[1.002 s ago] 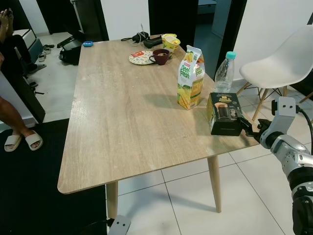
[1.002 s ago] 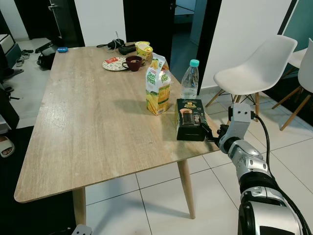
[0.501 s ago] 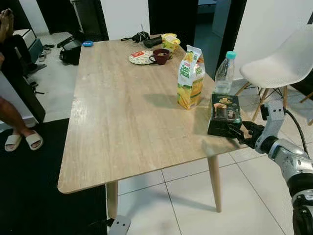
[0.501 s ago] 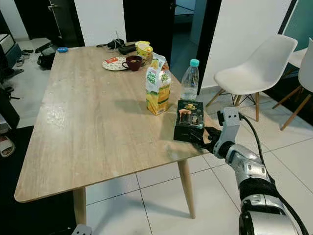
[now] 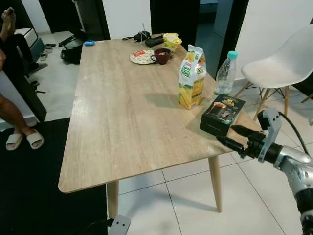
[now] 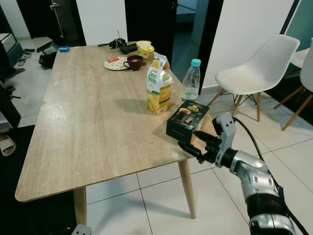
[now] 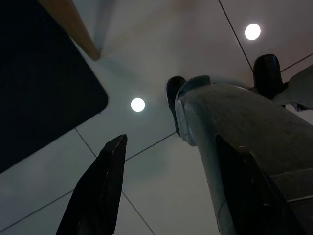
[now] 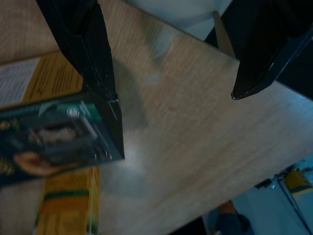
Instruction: Restocking fridge
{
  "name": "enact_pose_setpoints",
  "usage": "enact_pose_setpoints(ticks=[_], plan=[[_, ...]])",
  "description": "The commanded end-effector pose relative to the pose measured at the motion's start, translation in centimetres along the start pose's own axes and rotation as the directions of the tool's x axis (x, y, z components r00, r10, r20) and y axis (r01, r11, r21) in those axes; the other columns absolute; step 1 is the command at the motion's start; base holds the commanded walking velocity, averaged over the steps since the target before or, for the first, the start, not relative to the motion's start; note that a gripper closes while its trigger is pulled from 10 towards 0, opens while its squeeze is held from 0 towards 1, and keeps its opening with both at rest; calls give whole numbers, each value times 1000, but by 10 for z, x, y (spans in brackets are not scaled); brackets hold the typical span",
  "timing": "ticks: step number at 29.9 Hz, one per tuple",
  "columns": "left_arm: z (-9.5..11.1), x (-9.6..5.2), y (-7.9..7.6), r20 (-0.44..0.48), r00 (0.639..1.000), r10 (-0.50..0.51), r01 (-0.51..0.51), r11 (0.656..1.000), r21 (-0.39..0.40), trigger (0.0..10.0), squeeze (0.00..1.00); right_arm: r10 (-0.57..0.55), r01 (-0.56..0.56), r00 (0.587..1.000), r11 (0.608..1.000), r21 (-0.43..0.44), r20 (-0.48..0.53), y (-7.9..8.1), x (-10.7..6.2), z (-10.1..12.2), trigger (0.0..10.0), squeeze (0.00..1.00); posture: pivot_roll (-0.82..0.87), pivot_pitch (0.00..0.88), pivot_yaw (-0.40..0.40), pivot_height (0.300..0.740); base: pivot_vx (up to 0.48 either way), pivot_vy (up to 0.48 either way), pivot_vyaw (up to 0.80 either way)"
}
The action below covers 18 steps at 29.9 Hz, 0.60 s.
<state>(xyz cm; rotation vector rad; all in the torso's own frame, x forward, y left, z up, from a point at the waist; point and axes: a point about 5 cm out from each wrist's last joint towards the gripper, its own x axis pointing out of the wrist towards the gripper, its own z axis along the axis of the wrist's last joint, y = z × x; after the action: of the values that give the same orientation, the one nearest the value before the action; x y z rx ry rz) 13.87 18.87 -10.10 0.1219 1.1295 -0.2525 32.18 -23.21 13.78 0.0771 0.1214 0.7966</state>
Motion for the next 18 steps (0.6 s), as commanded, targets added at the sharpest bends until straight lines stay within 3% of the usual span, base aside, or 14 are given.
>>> enact_pose_setpoints(ticks=[1,6,10,15,17,18], plan=[[-4,-1,3,-16,1000,7,-7,1000,2,10000,0,-35,37,998,999,-39,54,-5,-3,13,10000,0,44,0,-10,740,0,0,0],[-4,-1,3,-16,1000,7,-7,1000,3,10000,0,-76,86,984,995,-59,161,-5,9,28,10000,0,44,0,-13,740,0,0,0],[-4,-1,3,-15,1000,7,-7,1000,3,10000,0,-73,84,984,995,-59,165,-1,15,27,10000,0,44,0,-13,740,0,0,0],[-5,-1,3,-18,1000,4,-4,1000,6,10000,0,37,-31,997,996,-83,74,26,36,7,10000,0,39,0,-16,740,0,0,0],[-5,-1,3,-18,1000,4,-4,1000,8,10000,0,43,-38,998,995,-90,53,29,39,3,10000,0,39,0,-16,740,0,0,0],[-5,-1,3,-20,1000,3,-3,1000,12,10000,0,24,-22,1000,994,-104,20,33,49,-4,10000,0,35,0,-17,740,0,0,0]])
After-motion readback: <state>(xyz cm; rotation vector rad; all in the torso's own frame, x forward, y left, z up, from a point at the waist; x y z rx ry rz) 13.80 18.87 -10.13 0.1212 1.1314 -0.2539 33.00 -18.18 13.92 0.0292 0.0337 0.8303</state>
